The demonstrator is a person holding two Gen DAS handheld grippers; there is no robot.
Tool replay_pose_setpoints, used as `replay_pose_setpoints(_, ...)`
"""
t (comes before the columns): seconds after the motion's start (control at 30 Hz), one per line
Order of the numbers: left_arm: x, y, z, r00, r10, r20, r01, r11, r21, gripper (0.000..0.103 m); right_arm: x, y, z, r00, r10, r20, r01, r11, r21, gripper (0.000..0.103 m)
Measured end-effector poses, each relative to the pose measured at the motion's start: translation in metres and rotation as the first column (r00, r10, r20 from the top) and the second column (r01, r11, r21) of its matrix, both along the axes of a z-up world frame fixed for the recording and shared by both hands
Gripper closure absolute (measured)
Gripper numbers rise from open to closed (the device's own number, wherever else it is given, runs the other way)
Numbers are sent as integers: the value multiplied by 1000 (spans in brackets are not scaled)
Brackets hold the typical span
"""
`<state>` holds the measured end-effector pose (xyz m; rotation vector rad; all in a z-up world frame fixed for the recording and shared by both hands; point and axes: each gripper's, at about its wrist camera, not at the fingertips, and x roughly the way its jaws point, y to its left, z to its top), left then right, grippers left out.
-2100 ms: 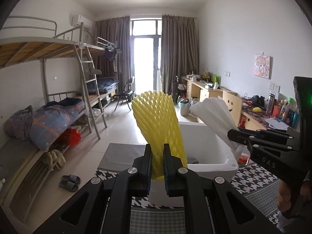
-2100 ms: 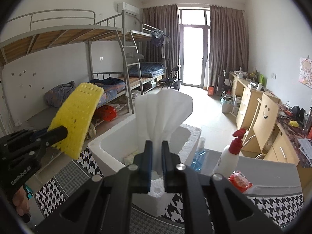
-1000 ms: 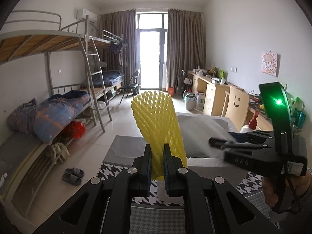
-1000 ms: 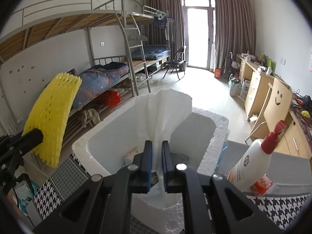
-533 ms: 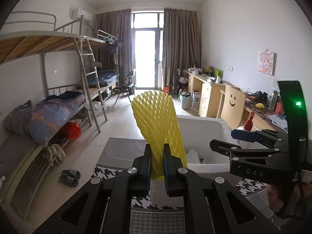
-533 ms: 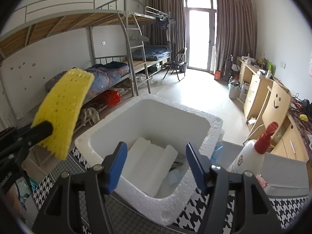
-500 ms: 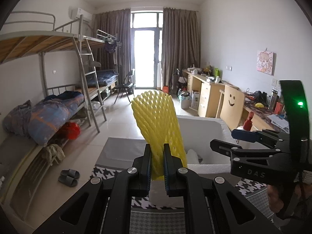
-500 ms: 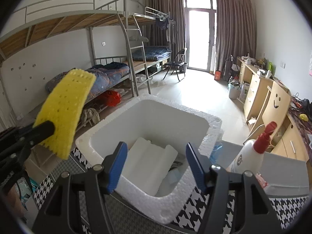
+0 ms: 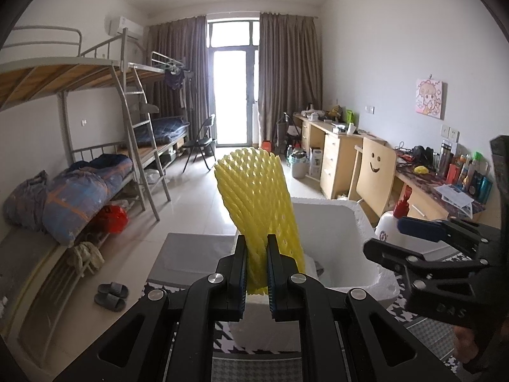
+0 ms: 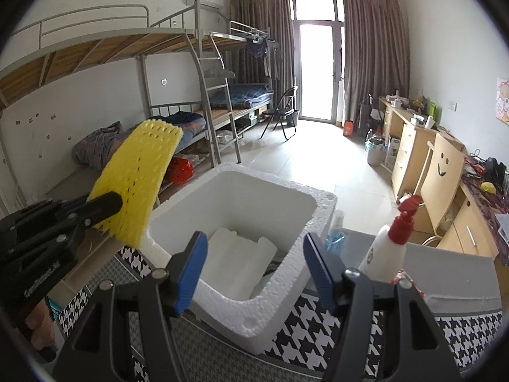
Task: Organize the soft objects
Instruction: 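Lower the left tool into the foam box and open it to release the net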
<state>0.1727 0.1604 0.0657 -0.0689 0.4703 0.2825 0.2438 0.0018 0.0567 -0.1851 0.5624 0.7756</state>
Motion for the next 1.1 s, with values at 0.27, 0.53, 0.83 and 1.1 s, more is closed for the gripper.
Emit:
replay_pose_setpoints(0.27,14,0,-1,1000,-18,-23,18,1000,-16,92,-4,-16,5,998,-37,40,36,999,35,14)
replay_pose_setpoints(0.53,27,-4,-5,998,-41,-52,39,999,-25,92,-9,-28,5,996,-63,69,61,998,33,13)
replay_pose_setpoints(0.83,50,-10,-13,995,-53,-80,52,999,-14,92,-15,-41,5,991,-87,104,85,996,25,13)
replay_pose_setpoints(1.1,65,-10,-23,992,-63,-107,61,998,-15,91,-14,-53,0,989,-111,95,109,994,25,13)
